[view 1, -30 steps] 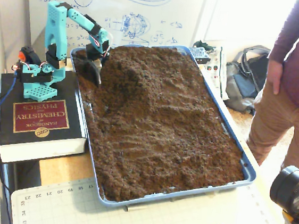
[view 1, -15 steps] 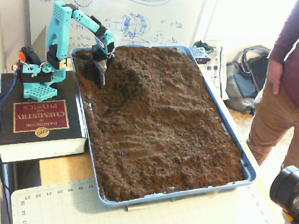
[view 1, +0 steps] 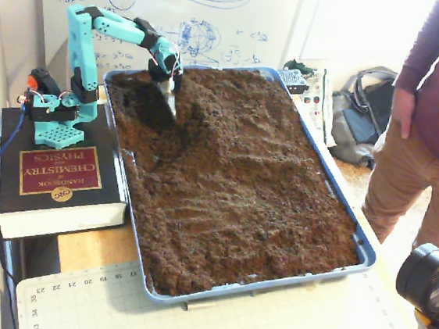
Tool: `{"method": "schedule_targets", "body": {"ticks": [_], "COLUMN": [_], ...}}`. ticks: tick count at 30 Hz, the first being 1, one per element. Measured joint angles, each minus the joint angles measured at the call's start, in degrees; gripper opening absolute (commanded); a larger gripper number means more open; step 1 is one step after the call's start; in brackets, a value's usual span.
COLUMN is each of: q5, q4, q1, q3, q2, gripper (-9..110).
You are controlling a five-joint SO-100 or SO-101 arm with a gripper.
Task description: Build a berm.
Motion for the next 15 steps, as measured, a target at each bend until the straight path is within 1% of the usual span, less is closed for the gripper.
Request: {"method": "schedule_targets", "body": {"ticks": [9, 12, 15], "q5": [0.00, -0.09, -4.48], "q4": [0.00, 0.00, 0.00], "q1": [2.46, 3.34, 4.75], "q3": [1.58, 5.71, 12.48], "q2": [9.76, 15.64, 23.03], "gripper": [0, 0, 0]}}
